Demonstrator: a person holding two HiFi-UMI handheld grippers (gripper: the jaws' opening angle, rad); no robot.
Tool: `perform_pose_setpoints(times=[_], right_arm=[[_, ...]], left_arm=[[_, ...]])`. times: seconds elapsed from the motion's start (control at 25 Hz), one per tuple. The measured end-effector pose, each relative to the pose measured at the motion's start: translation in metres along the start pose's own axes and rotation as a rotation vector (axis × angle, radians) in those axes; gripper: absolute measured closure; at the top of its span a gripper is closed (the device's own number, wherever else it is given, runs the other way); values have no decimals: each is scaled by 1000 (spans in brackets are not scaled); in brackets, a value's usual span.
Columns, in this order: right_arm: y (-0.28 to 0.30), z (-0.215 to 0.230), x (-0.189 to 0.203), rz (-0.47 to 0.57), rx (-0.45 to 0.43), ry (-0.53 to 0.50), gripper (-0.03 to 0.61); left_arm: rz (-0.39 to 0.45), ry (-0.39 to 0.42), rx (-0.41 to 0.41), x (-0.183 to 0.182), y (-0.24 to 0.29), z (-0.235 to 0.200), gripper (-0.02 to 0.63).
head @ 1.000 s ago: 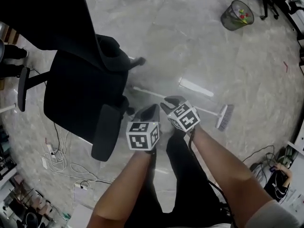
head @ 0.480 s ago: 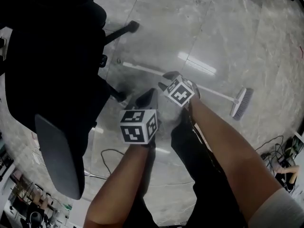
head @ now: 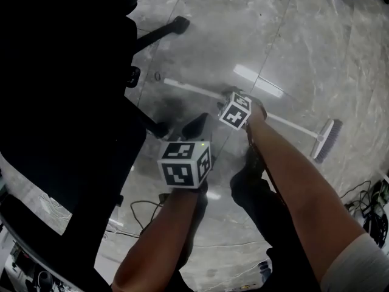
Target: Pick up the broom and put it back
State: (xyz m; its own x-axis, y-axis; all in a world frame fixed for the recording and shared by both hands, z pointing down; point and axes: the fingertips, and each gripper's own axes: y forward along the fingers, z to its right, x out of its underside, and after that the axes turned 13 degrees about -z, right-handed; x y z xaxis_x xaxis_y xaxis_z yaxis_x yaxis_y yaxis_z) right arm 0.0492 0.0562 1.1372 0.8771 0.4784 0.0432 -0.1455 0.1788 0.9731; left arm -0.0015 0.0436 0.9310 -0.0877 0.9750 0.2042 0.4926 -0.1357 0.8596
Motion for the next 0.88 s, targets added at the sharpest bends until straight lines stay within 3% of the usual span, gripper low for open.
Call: perform_pose_setpoints(times=[0.2,0.44,0.6,0.88], right_arm=[[16,13,3,-72,133,-95,485],[-13,5,2,-32,119,-98,502],[-92,-5,0,59,130,-97,503],[-285,-18,10,166,166,-97,506]], left_arm=[[13,6,14,-5,3,-8,606],[22,-7,23,-10,-14,0,606],[16,-5,39,-7,-52,38,606],[55,41,106,-40,-163,154,606]])
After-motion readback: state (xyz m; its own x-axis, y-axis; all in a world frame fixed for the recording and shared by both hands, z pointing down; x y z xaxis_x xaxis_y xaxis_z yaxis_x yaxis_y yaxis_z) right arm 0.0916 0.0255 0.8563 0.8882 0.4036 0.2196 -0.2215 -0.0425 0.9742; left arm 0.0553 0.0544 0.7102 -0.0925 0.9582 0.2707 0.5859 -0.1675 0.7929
